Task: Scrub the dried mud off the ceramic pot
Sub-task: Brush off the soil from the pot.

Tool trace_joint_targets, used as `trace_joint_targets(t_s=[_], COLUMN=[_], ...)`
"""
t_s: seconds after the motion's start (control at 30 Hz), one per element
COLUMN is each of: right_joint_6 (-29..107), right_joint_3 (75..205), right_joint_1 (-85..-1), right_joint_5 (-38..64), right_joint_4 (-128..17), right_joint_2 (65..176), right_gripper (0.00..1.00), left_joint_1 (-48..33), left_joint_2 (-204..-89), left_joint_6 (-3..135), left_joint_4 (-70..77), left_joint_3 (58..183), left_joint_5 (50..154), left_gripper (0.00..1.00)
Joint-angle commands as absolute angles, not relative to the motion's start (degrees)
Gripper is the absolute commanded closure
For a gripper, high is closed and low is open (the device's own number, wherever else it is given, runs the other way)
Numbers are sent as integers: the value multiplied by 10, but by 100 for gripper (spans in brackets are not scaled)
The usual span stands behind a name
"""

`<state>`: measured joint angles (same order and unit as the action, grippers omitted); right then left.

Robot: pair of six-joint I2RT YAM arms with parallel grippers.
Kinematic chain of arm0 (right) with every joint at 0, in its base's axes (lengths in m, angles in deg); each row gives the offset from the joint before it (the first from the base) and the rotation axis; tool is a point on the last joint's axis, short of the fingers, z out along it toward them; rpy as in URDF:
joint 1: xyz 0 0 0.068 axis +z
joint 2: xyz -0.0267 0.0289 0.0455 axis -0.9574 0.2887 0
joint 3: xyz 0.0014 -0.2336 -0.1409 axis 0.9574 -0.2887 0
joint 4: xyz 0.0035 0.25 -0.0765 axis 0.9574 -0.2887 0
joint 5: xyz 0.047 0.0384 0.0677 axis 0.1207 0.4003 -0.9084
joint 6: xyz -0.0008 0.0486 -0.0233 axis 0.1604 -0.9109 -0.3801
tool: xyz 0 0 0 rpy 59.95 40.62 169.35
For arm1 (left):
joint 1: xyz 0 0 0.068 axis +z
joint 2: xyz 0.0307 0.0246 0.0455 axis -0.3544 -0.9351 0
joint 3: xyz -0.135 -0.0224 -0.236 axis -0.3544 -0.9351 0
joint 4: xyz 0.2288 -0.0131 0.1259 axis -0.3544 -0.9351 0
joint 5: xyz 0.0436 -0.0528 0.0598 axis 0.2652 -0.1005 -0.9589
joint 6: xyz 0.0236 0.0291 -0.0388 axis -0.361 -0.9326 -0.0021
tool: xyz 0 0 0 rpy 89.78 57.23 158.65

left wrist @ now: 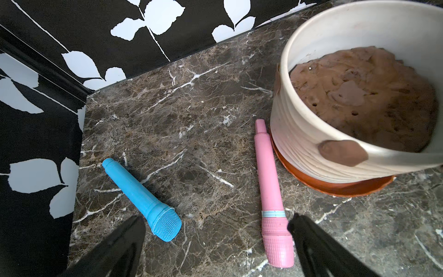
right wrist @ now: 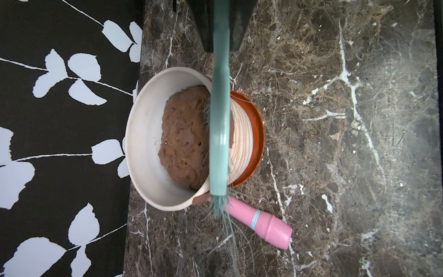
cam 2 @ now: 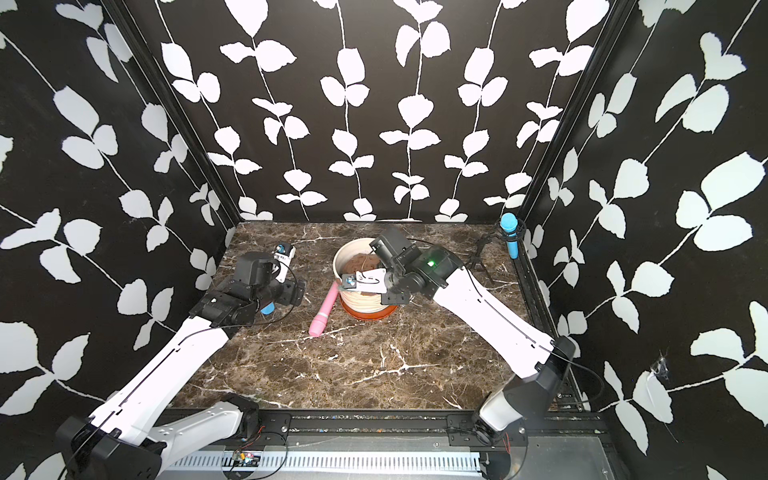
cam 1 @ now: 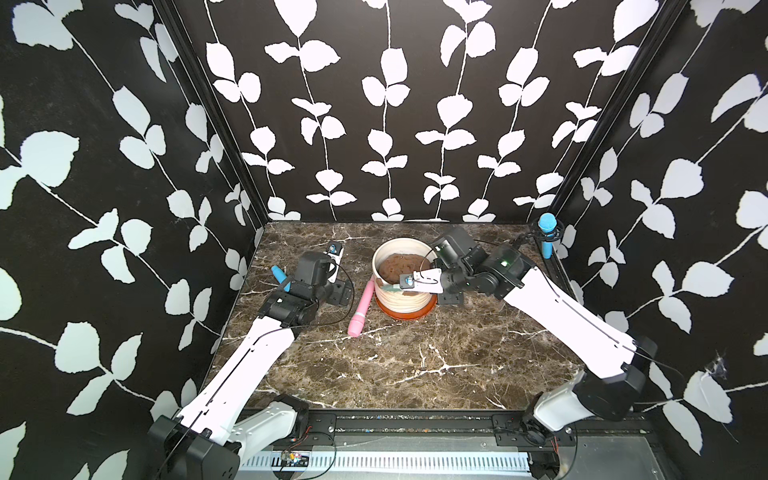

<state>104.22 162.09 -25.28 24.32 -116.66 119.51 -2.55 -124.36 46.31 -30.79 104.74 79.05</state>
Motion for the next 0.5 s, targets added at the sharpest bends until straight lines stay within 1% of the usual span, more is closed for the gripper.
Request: trace_joint_targets(t_s=[0.0, 0.27, 0.47], right_joint_6=[1051, 1042, 997], right_joint_3=[1609, 1579, 1554], right_joint_1=[-248, -223, -196], right_joint_5=[223, 251, 267], right_joint_4=[-1201, -1200, -1223], right_joint_2=[1176, 1143, 1095], right_gripper=[100, 100, 100], left_joint_1=[-23, -23, -23], left_joint_2=[-1241, -1244, -1246], left_joint_6=[469, 467, 465], left_joint_4=[-311, -311, -311], left_joint_3=[1042, 1039, 1040], left_joint_5=[801, 791, 794], left_gripper=[2, 2, 2])
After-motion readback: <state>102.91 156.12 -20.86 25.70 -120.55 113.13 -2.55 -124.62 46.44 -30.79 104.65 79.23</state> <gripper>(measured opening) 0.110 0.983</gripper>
